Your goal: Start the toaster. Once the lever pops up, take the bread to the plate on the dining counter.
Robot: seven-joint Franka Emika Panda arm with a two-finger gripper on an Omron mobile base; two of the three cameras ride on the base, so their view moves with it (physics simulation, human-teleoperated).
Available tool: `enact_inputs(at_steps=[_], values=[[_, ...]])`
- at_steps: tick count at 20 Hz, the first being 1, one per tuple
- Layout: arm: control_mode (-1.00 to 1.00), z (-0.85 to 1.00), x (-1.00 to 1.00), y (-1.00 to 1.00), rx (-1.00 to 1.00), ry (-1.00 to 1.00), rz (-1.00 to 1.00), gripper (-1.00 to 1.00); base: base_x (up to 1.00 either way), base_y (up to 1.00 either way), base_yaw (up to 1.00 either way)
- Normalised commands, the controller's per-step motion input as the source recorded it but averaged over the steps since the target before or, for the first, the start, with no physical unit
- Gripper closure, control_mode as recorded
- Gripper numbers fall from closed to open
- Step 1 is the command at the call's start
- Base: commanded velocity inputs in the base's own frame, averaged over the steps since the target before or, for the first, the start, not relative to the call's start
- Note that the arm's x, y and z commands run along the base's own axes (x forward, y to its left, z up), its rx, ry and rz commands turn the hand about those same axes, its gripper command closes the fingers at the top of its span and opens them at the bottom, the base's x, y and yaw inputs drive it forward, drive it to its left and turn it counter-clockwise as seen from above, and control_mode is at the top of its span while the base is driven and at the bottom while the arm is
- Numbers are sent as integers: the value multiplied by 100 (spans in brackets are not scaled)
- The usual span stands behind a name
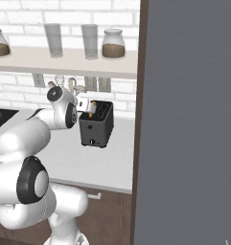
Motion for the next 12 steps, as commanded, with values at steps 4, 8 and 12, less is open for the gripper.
enact_inputs(at_steps=[4, 8, 12], values=[[-100, -16, 4, 0, 0, 0, 0, -100, 0, 0, 0], [-100, -20, 15, 0, 0, 0, 0, -100, 0, 0, 0], [-100, -19, 23, 0, 0, 0, 0, -100, 0, 0, 0]])
